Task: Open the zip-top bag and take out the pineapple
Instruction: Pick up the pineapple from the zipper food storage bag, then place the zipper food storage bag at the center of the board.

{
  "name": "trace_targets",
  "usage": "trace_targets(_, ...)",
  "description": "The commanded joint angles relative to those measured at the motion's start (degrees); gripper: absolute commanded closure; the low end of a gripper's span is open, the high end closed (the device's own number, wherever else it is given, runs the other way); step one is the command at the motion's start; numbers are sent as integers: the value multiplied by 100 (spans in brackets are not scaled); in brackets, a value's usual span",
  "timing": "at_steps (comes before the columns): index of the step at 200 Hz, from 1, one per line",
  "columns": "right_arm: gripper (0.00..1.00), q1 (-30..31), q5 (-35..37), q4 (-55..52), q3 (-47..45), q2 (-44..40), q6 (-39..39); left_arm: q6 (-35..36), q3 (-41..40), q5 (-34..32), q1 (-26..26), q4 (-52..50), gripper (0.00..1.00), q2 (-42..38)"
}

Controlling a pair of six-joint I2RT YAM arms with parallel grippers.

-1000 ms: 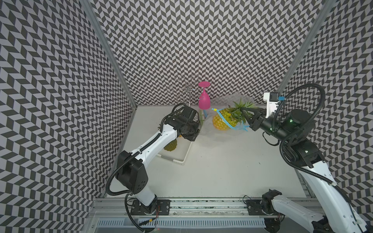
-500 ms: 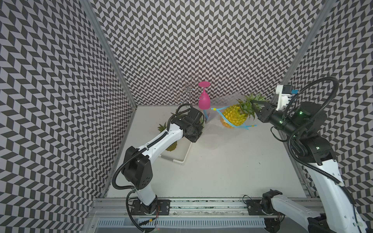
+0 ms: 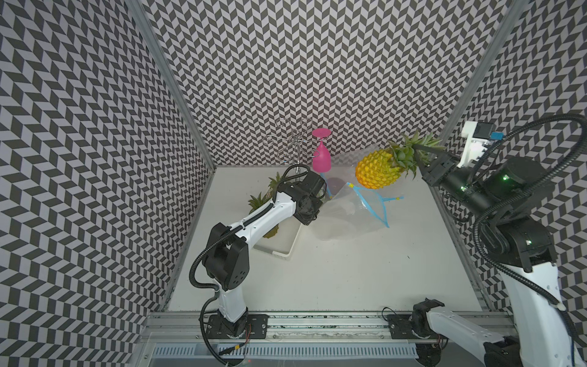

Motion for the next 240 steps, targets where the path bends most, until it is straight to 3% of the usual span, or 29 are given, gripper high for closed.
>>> trace_targets(1, 100, -21, 35, 804, -51, 63, -166, 91, 395, -162, -163, 184, 100, 155)
trace_targets(44, 100, -20, 100, 918, -360, 150, -373, 74, 1046, -233, -337, 588, 100, 609)
trace_targets(63, 100, -20, 273, 822, -298, 277, -466, 108, 1274, -266, -407, 716, 93, 805)
trace_targets(124, 100, -21, 920, 619, -942, 54, -577, 498, 1880, -614, -558, 1683, 97, 1327)
trace_targets(138, 100, -18, 899, 598, -1049, 8, -609, 580, 1653, -363, -558, 2127, 87, 1278)
trace_targets(154, 100, 20, 799, 574, -1161, -19, -694, 769, 1456, -82, -566, 2488, 50, 1166)
trace_targets(177, 100, 102, 612, 704, -1430, -99, -854, 1343, 1822, -474, -684, 2163, 25, 867)
trace_targets(193, 100, 135, 366, 828, -1570, -86, -974, 1583, 1827, -627, -761, 1997, 23, 447)
trace_targets(214, 100, 340, 116, 1016, -1636, 39, -1089, 1635, 1144, -549, -782, 2172, 25, -376)
trace_targets(240, 100, 1338, 249, 1336, -1719, 303, -1449, 2057, 101, -360, -773, 2762, 37, -1549)
